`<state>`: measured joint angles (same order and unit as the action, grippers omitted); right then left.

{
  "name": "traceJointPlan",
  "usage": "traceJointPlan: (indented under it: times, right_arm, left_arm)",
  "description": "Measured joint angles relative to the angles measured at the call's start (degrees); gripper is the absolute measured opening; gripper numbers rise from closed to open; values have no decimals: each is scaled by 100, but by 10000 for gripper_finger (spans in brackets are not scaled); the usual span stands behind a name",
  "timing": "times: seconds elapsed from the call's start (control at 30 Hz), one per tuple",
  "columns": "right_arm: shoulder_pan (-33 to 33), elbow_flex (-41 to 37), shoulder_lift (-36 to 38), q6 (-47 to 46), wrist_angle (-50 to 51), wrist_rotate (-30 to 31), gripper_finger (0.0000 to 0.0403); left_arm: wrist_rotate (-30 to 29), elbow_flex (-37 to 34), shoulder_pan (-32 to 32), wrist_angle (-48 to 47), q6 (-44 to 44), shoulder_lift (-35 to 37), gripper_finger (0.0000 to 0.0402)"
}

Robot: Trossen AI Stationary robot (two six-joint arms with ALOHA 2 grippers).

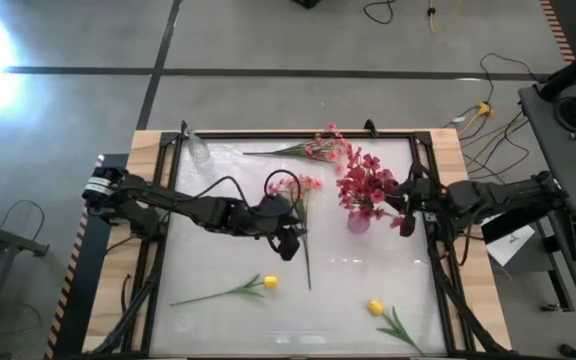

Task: Sort flowers into vase by color
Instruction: Put the red tulip into the pink vase, then put the bottom pink flowers into the transparent vase

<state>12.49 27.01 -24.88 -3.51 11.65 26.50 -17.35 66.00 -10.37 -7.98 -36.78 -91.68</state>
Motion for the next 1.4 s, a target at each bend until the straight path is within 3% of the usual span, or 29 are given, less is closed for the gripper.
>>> traceJointPlan:
  times: [0.23,0.43,0.6,0.73,0.83,1.07,1.23,1.4]
  right_arm:
    - [-2,574,-25,-534,1116,37,142]
    - [-2,1314,-80,-1143,2164,50,197]
    - [-2,1831,-231,-1512,2874,50,234]
    - [-2,2166,-306,-1650,3226,50,261]
    - [-2,2402,-308,-1754,3263,50,274]
    - [-2,3028,-398,-1933,3936,92,278]
    - [-4,3197,-444,-1937,4083,155,277]
    - [-4,3269,-490,-1926,4299,151,274]
  left_arm:
    - [-100,0,15,-935,-789,-123,160]
    - [-431,0,86,-1327,-2773,-488,160]
    - [-495,0,178,-1190,-2849,-933,160]
    - [-553,14,282,-402,-2960,-1379,160]
    - [-726,220,413,-452,-3471,-1780,160]
    - [-969,1252,724,-1134,-3456,-2588,171]
    - [-649,2421,1040,-2911,-3902,-3380,194]
    - [-464,3594,1193,-4224,-3699,-4021,196]
